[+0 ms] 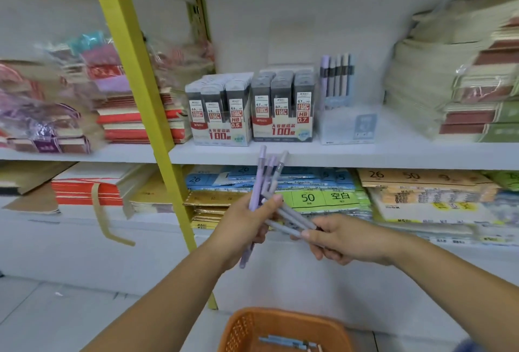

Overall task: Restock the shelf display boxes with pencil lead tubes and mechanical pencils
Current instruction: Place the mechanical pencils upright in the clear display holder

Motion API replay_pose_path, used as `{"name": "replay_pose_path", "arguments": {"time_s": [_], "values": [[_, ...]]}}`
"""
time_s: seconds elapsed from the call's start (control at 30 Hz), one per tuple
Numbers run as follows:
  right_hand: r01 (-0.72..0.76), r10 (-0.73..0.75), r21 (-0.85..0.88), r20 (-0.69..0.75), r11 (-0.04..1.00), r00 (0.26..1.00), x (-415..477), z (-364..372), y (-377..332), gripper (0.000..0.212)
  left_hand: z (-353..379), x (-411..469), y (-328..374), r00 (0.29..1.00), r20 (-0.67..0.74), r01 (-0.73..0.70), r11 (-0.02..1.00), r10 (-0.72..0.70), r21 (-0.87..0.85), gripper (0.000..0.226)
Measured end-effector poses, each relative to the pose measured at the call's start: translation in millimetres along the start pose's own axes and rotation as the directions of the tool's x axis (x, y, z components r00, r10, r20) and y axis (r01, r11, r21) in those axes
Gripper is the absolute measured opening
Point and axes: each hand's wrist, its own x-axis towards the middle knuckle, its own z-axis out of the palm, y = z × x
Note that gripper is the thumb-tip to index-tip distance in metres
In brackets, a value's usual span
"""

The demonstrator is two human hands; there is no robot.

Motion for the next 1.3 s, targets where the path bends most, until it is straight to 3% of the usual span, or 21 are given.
{"name": "replay_pose_path", "arguments": {"time_s": [0.1, 0.2, 0.27, 0.43, 0.53, 0.67, 0.77, 0.83, 0.9, 1.0, 1.07, 1.3], "values": [[0.053, -0.059, -0.090, -0.066, 0.995, 0.996, 5, -5, -2, 0.027, 1, 7, -2, 0.997, -0.062, 0.030, 0.992, -0.038, -0.124, 0.021], [0.153, -0.140, 0.033, -0.241, 0.988, 0.960, 8, -13, -5, 0.008, -4, 10, -3, 0.998, -0.055, 0.031, 0.980, -0.043, -0.195, 0.014], [0.218, -0.158, 0.142, -0.345, 0.965, 0.925, 7, -17, -4, 0.019, -8, 9, -4, 0.999, -0.020, 0.035, 0.978, -0.040, -0.205, 0.015], [0.328, -0.173, 0.247, -0.492, 0.912, 0.853, 7, -19, -9, 0.017, -11, 3, -1, 0.995, 0.097, 0.040, 0.982, -0.022, -0.185, 0.035], [0.391, -0.185, 0.358, -0.492, 0.848, 0.851, 5, -20, -17, 0.020, -10, -2, 1, 0.988, 0.154, 0.038, 0.997, -0.026, -0.074, 0.034], [0.402, -0.253, 0.224, -0.492, 0.888, 0.833, 1, -20, -28, 0.023, -5, -7, 2, 0.980, 0.194, 0.000, 0.988, -0.031, 0.157, 0.034], [0.398, -0.294, 0.118, -0.495, 0.910, 0.818, 1, -17, -35, 0.030, -1, -8, 4, 0.983, 0.184, -0.037, 0.979, 0.000, 0.199, 0.036], [0.414, -0.300, 0.109, -0.529, 0.904, 0.794, 1, -15, -37, 0.035, 2, -7, 6, 0.989, 0.147, -0.056, 0.979, 0.027, 0.197, 0.027], [0.452, -0.257, 0.223, -0.576, 0.864, 0.776, 3, -13, -38, 0.041, 5, -7, 10, 0.991, 0.127, -0.073, 0.983, 0.052, 0.167, 0.021], [0.518, -0.189, 0.479, -0.579, 0.709, 0.793, 2, -16, -43, 0.036, 11, -8, 18, 0.988, 0.125, -0.100, 0.991, 0.089, 0.086, 0.014], [0.530, -0.197, 0.547, -0.552, 0.648, 0.810, 0, -18, -47, 0.035, 15, -9, 22, 0.989, 0.103, -0.111, 0.993, 0.105, 0.048, 0.009], [0.527, -0.221, 0.350, -0.631, 0.775, 0.744, -10, -52, -78, 0.020, 25, 3, 52, 0.995, -0.020, -0.103, 0.991, 0.101, -0.083, 0.023]]}}
